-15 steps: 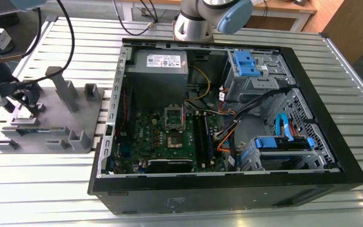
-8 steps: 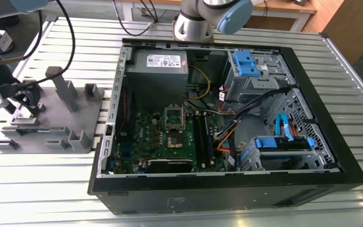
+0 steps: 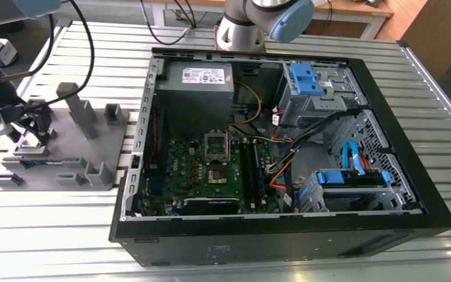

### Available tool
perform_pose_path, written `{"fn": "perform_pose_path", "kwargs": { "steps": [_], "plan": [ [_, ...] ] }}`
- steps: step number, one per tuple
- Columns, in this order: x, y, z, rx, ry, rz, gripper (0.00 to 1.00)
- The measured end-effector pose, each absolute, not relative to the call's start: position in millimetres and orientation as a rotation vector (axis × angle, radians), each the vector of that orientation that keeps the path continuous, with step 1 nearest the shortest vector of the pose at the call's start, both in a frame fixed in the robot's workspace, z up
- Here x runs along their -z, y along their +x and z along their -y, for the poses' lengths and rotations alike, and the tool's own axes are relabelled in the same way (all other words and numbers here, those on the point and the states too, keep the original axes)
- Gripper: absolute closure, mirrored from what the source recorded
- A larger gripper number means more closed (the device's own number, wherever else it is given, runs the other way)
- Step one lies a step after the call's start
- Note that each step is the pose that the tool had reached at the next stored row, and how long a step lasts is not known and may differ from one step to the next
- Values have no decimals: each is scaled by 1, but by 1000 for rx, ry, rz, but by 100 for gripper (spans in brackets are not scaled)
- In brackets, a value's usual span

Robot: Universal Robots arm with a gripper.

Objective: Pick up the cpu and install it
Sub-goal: 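Pick up the cpu and move it towards the insertion slot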

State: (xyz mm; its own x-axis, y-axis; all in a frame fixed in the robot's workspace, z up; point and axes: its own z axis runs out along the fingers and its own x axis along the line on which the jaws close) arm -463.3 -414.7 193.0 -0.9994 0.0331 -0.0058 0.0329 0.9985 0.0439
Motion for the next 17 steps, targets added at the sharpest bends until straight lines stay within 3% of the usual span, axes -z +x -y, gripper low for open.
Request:
{"fn": "perform_pose_path", "kwargs": {
  "steps": [17],
  "plan": [
    [-186, -463, 414, -69, 52, -3134, 42]
  ]
}}
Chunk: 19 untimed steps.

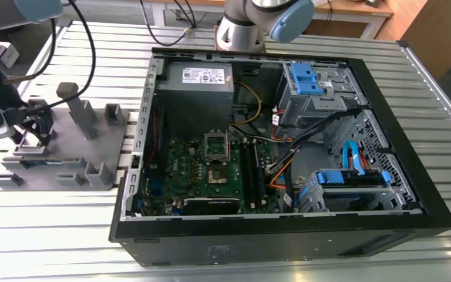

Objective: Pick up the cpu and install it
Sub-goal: 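Pick up the cpu and move it towards the insertion slot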

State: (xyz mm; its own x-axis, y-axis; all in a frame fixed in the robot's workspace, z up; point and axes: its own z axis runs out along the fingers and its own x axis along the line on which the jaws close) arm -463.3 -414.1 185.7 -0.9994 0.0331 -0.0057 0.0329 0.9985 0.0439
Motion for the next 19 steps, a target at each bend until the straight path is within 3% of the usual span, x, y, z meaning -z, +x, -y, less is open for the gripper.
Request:
{"fn": "perform_pose_path", "kwargs": {
  "steps": [19],
  "plan": [
    [-183, -463, 413, -69, 52, -3134, 42]
  ]
}}
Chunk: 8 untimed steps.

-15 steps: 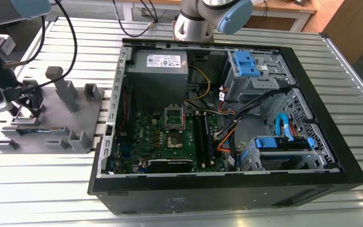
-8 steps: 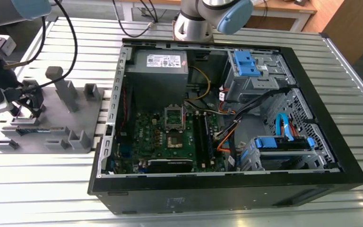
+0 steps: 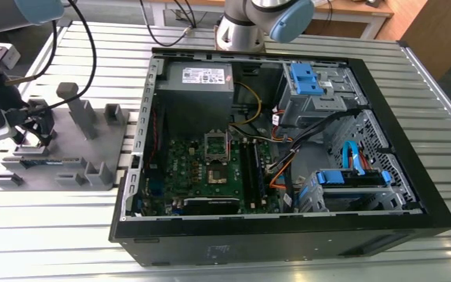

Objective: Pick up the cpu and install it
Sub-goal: 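Pick up the cpu and move it towards the insertion slot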

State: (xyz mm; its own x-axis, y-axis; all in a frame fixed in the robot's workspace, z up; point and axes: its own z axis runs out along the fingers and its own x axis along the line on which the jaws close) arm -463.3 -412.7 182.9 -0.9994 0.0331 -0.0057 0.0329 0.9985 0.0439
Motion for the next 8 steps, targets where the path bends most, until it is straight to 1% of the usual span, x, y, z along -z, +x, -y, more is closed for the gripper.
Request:
{"fn": "perform_pose_path", "kwargs": {
  "steps": [8],
  "plan": [
    [-183, -463, 413, -69, 39, -3134, 42]
  ]
}}
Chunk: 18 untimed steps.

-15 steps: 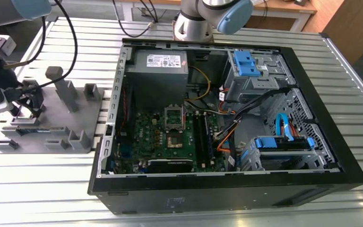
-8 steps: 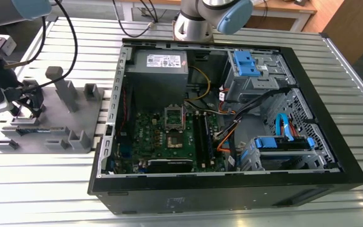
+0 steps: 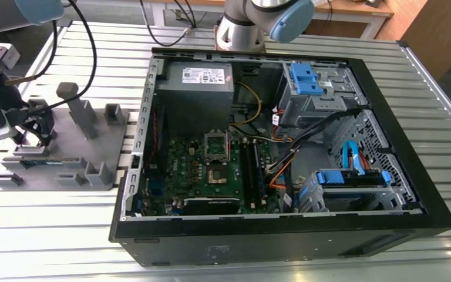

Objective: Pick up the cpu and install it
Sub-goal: 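Pick up the cpu and move it towards the insertion slot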

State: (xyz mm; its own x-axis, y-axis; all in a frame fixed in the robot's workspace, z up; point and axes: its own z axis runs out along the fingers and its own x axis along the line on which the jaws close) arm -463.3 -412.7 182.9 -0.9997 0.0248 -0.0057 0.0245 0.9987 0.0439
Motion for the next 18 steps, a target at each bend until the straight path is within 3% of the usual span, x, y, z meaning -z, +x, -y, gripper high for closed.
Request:
{"fn": "perform_pose_path", "kwargs": {
  "steps": [18],
  "plan": [
    [-182, -465, 413, -69, 36, -3134, 42]
  ]
}}
